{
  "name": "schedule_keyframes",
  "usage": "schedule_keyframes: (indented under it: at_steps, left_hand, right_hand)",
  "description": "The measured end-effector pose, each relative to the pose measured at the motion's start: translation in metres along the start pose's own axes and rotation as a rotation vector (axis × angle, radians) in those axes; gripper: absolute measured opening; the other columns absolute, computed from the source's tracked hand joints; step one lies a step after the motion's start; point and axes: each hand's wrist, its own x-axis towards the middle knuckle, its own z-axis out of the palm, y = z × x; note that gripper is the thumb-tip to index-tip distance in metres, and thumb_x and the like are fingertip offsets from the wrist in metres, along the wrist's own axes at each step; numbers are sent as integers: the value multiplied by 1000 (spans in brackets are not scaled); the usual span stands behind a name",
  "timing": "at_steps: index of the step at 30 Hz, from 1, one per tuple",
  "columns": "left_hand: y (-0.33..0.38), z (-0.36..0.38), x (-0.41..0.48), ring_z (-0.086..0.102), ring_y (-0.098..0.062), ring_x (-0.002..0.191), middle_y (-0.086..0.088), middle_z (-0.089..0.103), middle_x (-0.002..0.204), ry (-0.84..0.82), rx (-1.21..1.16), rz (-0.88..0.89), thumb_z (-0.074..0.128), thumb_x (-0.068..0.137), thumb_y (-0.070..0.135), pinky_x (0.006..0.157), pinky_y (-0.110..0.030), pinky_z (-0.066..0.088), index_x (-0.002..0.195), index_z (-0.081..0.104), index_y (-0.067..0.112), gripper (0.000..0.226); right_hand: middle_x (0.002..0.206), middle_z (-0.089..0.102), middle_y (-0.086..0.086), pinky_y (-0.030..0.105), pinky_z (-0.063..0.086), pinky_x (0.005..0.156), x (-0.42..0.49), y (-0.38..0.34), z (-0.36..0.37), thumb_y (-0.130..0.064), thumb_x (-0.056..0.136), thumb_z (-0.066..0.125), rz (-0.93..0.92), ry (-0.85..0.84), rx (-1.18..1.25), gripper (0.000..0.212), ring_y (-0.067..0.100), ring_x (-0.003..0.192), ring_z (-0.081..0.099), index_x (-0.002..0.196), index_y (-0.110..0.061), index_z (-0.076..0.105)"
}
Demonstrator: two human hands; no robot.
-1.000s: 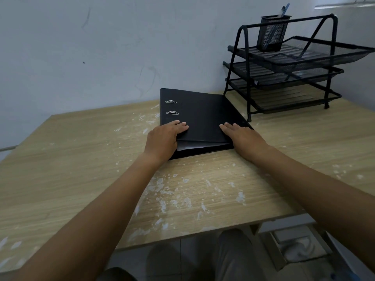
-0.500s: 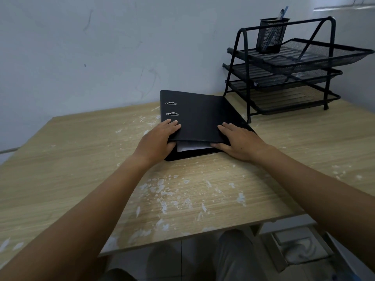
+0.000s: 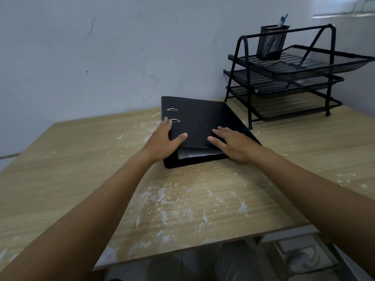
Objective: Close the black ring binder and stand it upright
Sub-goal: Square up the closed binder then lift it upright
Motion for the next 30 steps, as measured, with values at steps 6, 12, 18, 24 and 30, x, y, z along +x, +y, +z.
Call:
schedule_keyframes:
  at_steps: [6,12,18,24,30]
  left_hand:
    - [1,-3,33,47,-24,127,-8,43,140,-66,-177,-194,60,91,28,107,-40,39,136,32,7,57]
    - [-6,1,57,58,-23,115,-4,57,129,-3,-402,-296,69,85,25,101,-40,47,133,38,13,59]
    - [-11,2,69,64,-27,108,-9,62,125,1,-550,-390,76,78,20,93,-44,53,133,45,11,64]
    - [-8,5,64,65,-27,102,-8,64,121,80,-733,-413,72,80,5,75,-36,55,133,45,15,61]
    - [-14,-1,53,65,-23,92,-8,64,119,84,-765,-409,71,80,3,65,-31,55,132,46,13,58]
  right_hand:
    - [163,11,4,47,4,121,33,5,-1,-64,94,29,93,-37,14,73,23,150,3,154,-23,21]
    - [163,10,2,50,-4,118,61,13,2,-69,91,29,137,-31,36,71,26,150,-1,152,-34,22]
    - [163,9,-3,50,-4,117,72,20,12,-76,86,23,169,20,-21,73,28,150,-1,151,-43,21]
    - [163,9,-4,48,-3,118,69,18,15,-77,85,21,173,26,-35,75,24,150,0,151,-43,20]
    - [163,9,-4,48,-3,118,63,7,21,-78,84,21,170,29,-45,76,23,150,1,151,-41,20]
